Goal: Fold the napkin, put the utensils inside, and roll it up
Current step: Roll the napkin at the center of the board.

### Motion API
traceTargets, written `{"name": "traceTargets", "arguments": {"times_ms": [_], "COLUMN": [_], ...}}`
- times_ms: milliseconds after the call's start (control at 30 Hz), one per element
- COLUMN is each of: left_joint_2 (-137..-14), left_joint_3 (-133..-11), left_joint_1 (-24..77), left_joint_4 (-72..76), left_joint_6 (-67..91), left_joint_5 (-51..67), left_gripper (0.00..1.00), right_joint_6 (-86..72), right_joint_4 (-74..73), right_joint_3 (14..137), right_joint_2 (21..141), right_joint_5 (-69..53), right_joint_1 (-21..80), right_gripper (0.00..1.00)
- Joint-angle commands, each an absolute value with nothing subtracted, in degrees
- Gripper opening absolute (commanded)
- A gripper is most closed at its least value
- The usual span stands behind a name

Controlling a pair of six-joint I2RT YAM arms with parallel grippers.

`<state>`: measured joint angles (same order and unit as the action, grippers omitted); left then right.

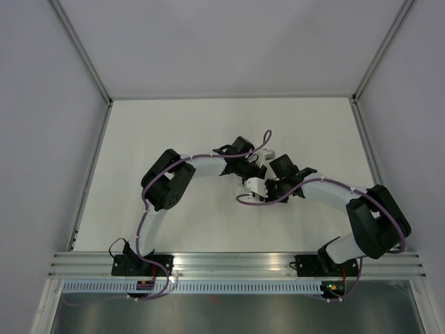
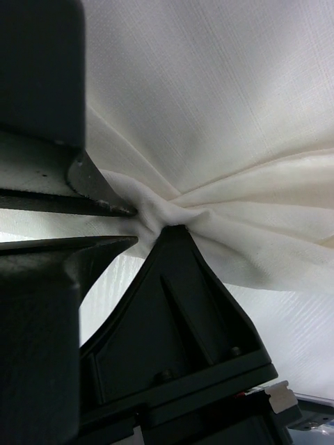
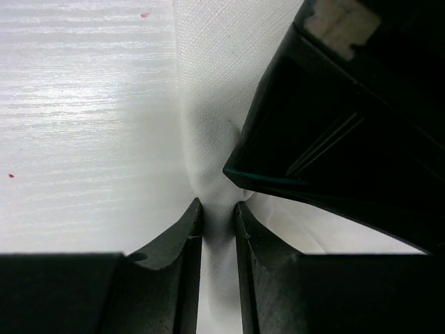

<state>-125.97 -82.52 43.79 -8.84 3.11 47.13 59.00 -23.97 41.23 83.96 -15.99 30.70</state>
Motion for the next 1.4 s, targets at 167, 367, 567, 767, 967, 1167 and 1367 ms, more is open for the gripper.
{"name": "traceTargets", "arguments": {"times_ms": [167,367,567,767,967,1167,1367], "left_joint_2": [-125.69,-123.66,-120.06,-113.92,-103.74,-90.65,-77.19], "left_joint_3": [-81.83,-78.23,-72.87,-64.44,-53.19,-45.10,-36.06], "left_joint_1": [42.98,41.23,39.20,34.90,28.74,27.42,27.25], "left_joint_4": [-8.97,-1.24,9.13,25.27,35.94,37.87,40.07], "left_joint_6": [9.05,15.19,21.96,32.23,36.66,32.17,25.14], "left_joint_5": [50.62,51.51,49.14,44.49,34.38,21.02,10.03], "left_gripper": [0.24,0.26,0.29,0.29,0.29,0.30,0.30], "right_joint_6": [61.78,64.51,65.56,65.92,66.44,67.67,68.81], "right_joint_4": [-42.44,-49.30,-51.94,-52.91,-54.49,-57.12,-60.28], "right_joint_3": [46.49,51.94,53.96,55.37,56.60,58.44,61.34], "right_joint_2": [93.06,97.29,100.10,101.68,103.01,105.55,109.68], "right_joint_5": [-26.10,-30.14,-30.15,-30.32,-30.32,-31.20,-31.55], "right_joint_1": [28.39,25.05,24.00,23.73,23.64,23.12,22.94], "right_gripper": [0.06,0.06,0.06,0.06,0.06,0.06,0.06]}}
